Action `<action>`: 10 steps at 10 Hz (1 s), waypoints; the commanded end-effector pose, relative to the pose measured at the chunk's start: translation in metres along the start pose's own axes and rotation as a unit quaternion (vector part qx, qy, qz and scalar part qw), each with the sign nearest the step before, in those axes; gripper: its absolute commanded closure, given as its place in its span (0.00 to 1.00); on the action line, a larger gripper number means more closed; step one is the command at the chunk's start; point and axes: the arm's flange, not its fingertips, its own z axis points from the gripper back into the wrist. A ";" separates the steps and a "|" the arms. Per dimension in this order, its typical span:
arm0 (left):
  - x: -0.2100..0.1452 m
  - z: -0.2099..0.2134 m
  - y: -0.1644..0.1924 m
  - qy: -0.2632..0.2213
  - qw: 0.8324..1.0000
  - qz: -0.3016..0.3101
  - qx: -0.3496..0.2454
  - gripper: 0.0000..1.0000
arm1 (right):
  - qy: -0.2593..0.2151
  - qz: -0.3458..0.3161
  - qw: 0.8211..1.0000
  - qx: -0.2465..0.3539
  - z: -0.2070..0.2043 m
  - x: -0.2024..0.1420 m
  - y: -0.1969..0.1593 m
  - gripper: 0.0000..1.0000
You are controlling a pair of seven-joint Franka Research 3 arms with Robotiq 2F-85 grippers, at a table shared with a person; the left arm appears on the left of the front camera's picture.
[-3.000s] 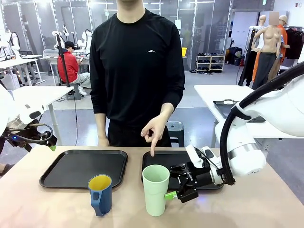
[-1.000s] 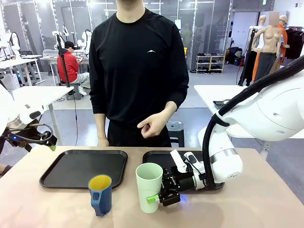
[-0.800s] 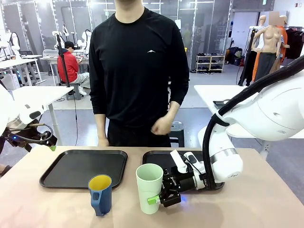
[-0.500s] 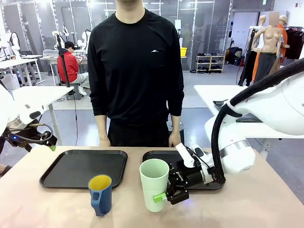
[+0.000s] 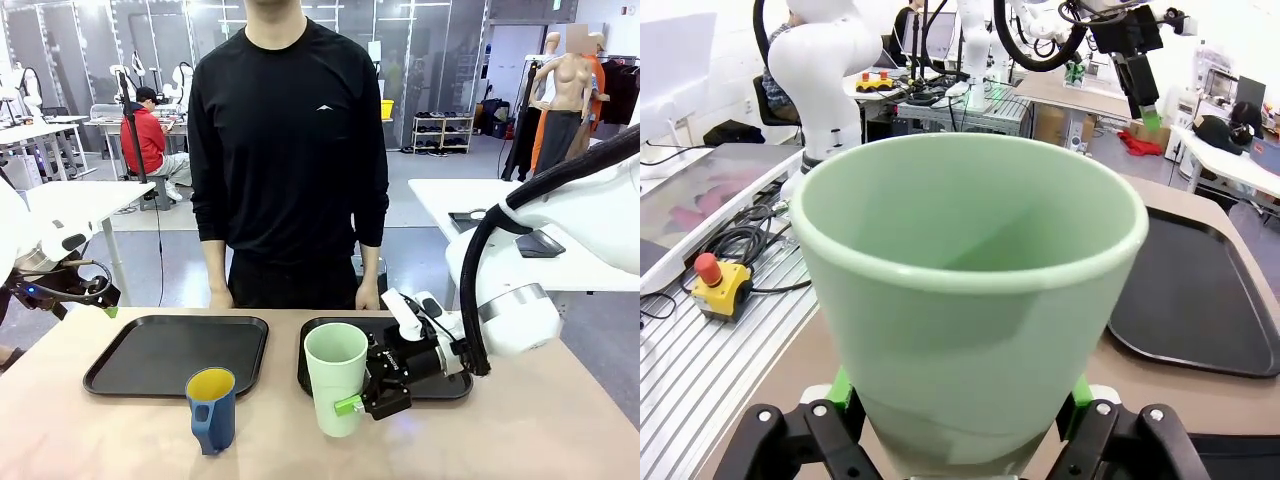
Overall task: Sort and store the cups by type.
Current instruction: Pick up the Reusable plastic cup, then place the picked Reusable plastic cup into the Flat Tray indicated by the person.
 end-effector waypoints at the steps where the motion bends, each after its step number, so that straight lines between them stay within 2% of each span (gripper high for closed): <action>1: 0.001 0.000 0.000 -0.001 1.000 0.000 0.000 0.00 | -0.008 0.003 1.000 0.002 -0.010 -0.006 -0.001 0.55; 10: 0.001 0.000 0.000 -0.001 1.000 0.000 0.000 0.00 | -0.008 0.003 1.000 0.002 -0.010 -0.006 -0.001 0.55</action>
